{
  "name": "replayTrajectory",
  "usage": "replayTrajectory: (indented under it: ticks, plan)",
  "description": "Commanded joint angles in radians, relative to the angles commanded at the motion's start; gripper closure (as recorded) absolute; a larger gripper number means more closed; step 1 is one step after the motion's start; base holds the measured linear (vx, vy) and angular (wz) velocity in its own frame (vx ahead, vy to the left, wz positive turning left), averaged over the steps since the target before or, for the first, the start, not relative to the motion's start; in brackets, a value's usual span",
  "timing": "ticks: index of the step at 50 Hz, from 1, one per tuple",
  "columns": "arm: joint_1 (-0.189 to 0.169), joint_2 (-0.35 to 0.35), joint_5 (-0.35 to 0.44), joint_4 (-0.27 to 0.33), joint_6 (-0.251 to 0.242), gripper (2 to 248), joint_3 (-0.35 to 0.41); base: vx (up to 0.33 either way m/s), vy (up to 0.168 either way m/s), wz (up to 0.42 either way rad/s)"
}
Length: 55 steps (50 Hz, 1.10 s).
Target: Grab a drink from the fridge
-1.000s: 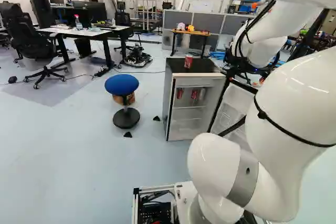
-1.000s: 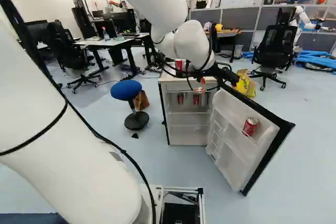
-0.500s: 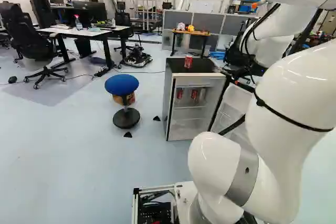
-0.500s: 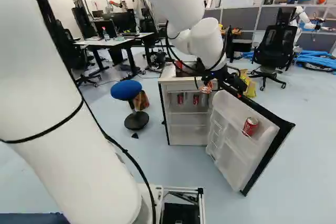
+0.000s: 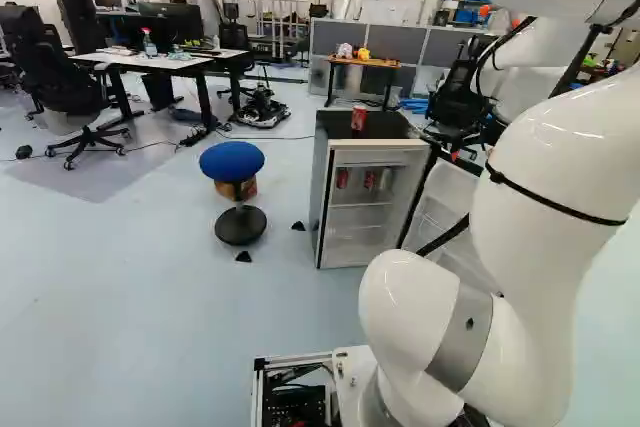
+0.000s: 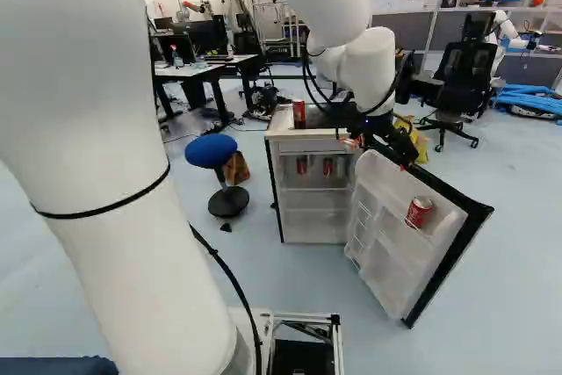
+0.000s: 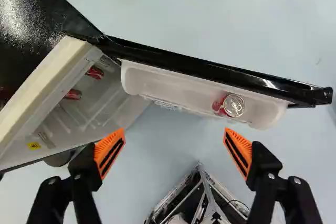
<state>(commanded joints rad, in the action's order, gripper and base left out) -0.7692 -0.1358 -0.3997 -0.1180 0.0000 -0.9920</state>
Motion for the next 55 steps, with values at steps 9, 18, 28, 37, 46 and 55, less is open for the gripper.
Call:
replayTrajectory:
  ticks: [9, 18, 28, 37, 46, 55]
  plan:
    - [-0.014, -0.042, -0.019, -0.027, 0.0, 3, -0.047, 0.0, 0.0, 0.0]
    - [-0.027, -0.083, -0.019, -0.027, 0.0, 3, -0.095, 0.0, 0.0, 0.0]
    - [-0.04, -0.129, -0.019, -0.027, 0.0, 3, -0.149, 0.0, 0.0, 0.0]
    - [-0.052, -0.169, -0.019, -0.027, 0.0, 3, -0.197, 0.0, 0.0, 0.0]
    - [-0.062, -0.209, -0.019, -0.027, 0.0, 3, -0.247, 0.0, 0.0, 0.0]
    - [-0.072, -0.25, -0.027, -0.027, 0.0, 3, -0.298, 0.0, 0.0, 0.0]
